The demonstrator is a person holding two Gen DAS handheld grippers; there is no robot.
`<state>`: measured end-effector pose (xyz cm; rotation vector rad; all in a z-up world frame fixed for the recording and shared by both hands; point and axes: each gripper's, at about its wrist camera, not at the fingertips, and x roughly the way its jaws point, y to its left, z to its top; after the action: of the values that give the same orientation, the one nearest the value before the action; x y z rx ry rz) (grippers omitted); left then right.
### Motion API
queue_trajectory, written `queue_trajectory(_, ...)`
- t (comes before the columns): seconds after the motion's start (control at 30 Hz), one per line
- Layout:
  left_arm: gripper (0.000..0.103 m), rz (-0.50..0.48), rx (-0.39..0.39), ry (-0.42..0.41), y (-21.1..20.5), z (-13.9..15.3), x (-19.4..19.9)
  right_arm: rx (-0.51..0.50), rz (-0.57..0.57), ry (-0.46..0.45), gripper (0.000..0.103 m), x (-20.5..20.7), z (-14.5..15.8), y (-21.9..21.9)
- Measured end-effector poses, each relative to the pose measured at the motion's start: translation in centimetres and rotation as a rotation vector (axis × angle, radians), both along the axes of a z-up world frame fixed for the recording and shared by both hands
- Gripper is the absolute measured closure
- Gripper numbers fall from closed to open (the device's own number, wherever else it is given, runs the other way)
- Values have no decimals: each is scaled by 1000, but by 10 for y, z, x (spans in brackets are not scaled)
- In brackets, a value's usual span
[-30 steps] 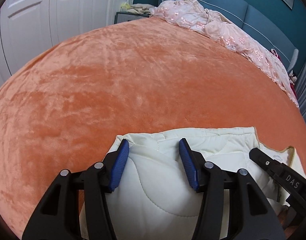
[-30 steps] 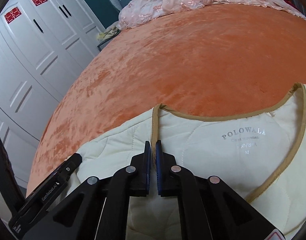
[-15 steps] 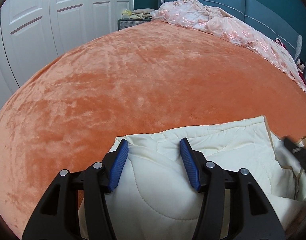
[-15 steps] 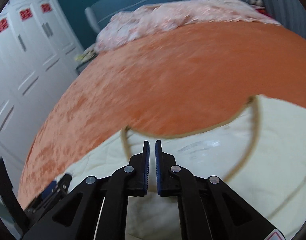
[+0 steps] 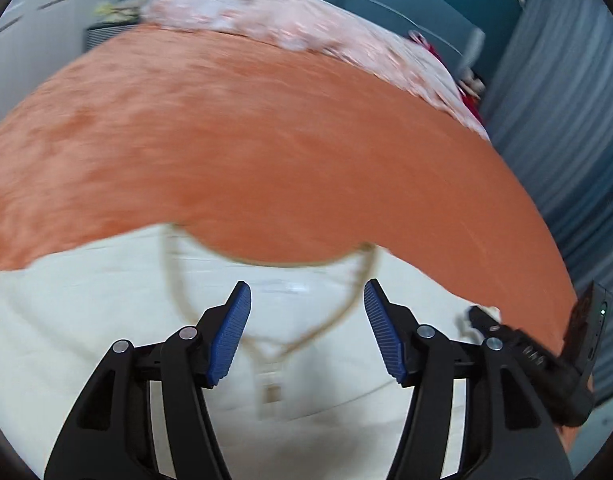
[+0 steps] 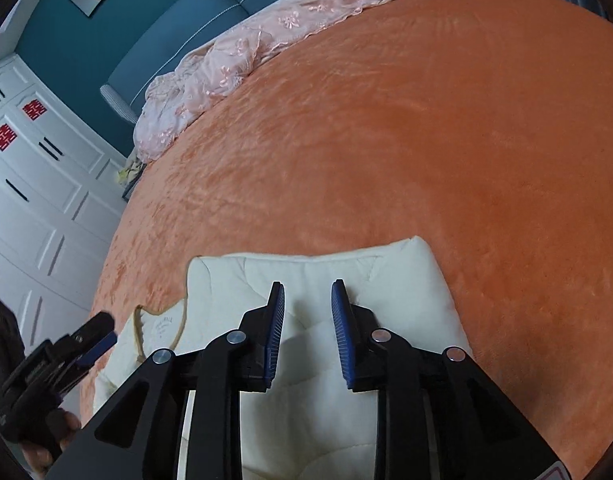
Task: Fold large clothes
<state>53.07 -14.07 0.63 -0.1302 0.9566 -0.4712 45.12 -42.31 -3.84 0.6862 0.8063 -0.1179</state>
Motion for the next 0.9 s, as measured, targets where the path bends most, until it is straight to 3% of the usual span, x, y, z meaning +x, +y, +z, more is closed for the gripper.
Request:
queue_trajectory(0.13,55,-73,100,44,-62,-30,1,-4,32,3,89,2,-14,4)
queue_trajectory(0.23,55,-63,170,47,-76,-51,2,4,33,-10,92,1,-20,5)
queue_trajectory(0.37,54,-25,173,19,-73,-65,3,-5,3,-10,103,-1,-27,3)
queue_trajectory(0.47,54,-6,184,-36,-79,-70,-7,-22,-22,-16,103,-1,-30,5)
queue_trajectory(0.67,57,37,159,-80,-73,-71,-5,-159,-45,-10,103,2,-28,17)
queue_trajectory(0.9,60,132,173,-110,-58,-54,-8,-184,-72,-4,103,2,-22,15)
